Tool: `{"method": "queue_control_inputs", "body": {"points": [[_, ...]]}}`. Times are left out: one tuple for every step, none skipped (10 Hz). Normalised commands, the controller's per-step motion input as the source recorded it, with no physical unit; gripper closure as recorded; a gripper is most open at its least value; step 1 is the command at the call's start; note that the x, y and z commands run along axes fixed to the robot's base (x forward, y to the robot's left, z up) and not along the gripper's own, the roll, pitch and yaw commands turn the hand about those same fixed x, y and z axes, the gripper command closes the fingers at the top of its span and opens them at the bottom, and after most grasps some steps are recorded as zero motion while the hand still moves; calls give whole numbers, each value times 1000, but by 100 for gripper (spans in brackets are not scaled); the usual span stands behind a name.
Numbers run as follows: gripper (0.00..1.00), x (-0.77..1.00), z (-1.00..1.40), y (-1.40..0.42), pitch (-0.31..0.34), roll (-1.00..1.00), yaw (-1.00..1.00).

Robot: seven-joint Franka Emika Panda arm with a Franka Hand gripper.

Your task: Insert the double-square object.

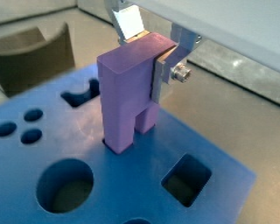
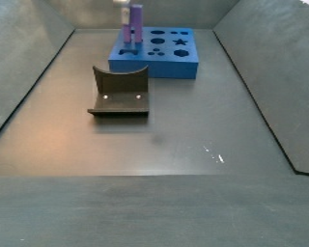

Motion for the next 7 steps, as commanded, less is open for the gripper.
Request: {"method": "queue_control_inputs", "body": {"points": [[100,74,-451,-77,0,0,0],[100,0,-574,-166,0,151,0],[100,0,-583,-234,0,226,0],[100,0,-626,-257,-4,234,0],[100,11,-557,-234,-3,159,0],[100,-29,-57,0,-100,-31,0],[100,0,0,0,0,0,0]]}}
